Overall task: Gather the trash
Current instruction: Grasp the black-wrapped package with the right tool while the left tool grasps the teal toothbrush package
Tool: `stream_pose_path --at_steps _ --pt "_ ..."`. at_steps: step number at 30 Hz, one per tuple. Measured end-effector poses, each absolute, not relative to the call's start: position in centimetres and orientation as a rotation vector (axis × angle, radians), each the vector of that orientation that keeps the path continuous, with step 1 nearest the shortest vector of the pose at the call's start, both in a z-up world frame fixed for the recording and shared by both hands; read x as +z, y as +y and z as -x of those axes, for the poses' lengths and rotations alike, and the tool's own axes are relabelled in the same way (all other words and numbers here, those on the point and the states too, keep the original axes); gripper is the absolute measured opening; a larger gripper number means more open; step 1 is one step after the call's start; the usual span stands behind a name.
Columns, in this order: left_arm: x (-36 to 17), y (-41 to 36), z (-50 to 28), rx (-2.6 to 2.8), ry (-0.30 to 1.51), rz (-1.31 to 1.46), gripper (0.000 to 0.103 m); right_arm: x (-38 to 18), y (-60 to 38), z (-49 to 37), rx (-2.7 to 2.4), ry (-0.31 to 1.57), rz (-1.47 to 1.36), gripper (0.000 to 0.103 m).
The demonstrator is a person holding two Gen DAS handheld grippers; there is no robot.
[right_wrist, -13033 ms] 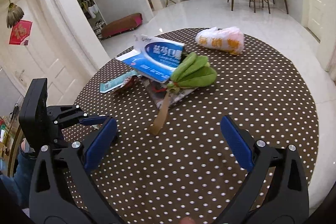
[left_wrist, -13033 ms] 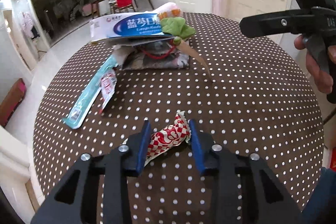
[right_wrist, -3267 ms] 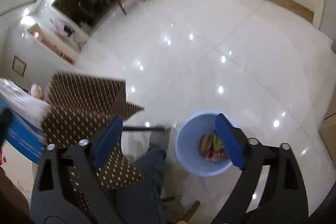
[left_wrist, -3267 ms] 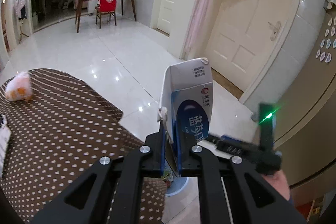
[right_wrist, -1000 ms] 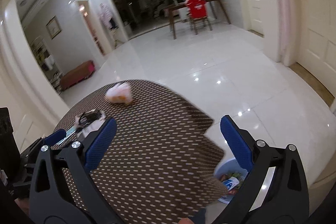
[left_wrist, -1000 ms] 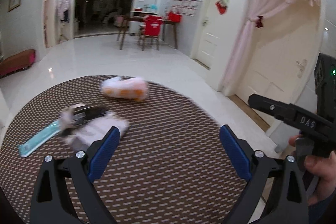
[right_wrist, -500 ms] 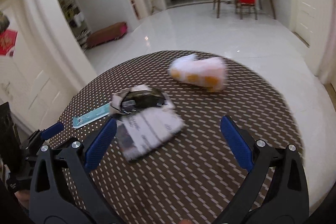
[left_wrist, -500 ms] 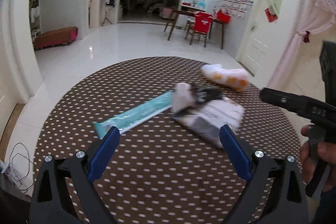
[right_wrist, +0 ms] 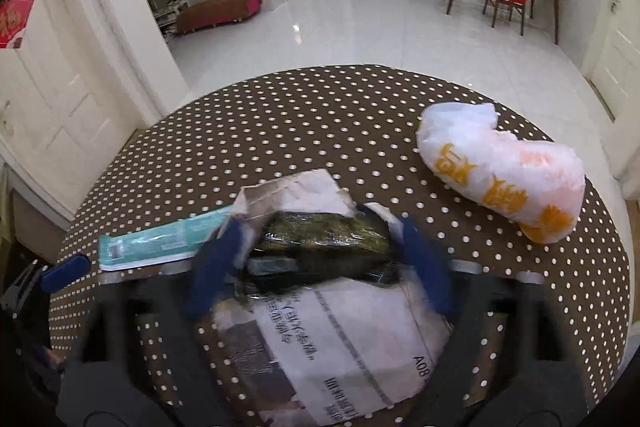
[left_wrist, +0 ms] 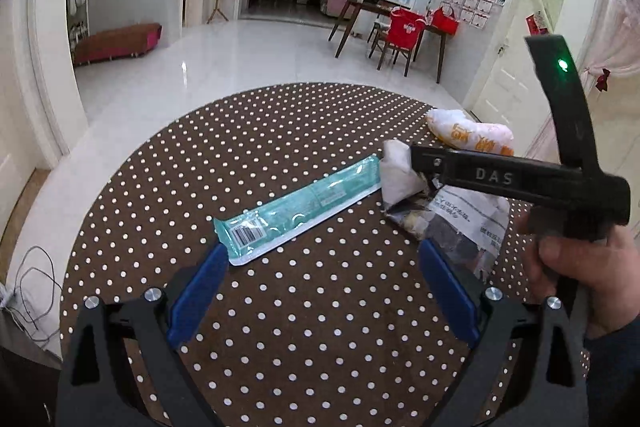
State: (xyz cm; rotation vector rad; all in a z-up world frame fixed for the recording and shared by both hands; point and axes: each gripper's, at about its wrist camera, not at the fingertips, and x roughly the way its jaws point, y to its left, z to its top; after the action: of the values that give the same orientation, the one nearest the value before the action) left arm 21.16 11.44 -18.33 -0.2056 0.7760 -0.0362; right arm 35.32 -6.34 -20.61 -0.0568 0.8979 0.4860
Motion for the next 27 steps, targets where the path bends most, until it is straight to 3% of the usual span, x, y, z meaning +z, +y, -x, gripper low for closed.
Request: stream_pose_path --at_steps 15,17,19,20,21,24,27 --pt "-20.4 9.7 -27.9 -0.129 0.897 -0.186 0.092 -17.2 -13.0 -29.1 0.505 0.799 -0.074 0.067" --pt "-20.4 9.7 -28.4 -0.205 0.902 -0.192 0.081 -16.6 -13.9 -28.2 0.500 0.786 -0.085 0.067" --pt "-20.3 9.7 -28.9 -0.291 0.908 -0.174 0.059 -16.0 -14.9 -27.5 0.491 0.773 -0.096 0.067" --pt "-20.0 9.6 -29.0 -0.301 0.903 -0.189 0.039 -15.9 -15.3 -27.1 0.486 0.769 -0.102 0.067" --pt "-19.9 9.6 -29.0 -0.299 0.908 -0.187 0.027 -15.7 -15.8 -26.8 0.479 0.765 -0.107 0.067" --pt "-19.5 9.9 -28.1 -0.292 0.909 -0.181 0.016 -15.4 -17.5 -25.8 0.462 0.754 -0.122 0.067" --pt "-19.1 10.5 -26.2 -0.266 0.900 -0.158 0.012 -15.0 -18.7 -25.1 0.451 0.745 -0.132 0.067"
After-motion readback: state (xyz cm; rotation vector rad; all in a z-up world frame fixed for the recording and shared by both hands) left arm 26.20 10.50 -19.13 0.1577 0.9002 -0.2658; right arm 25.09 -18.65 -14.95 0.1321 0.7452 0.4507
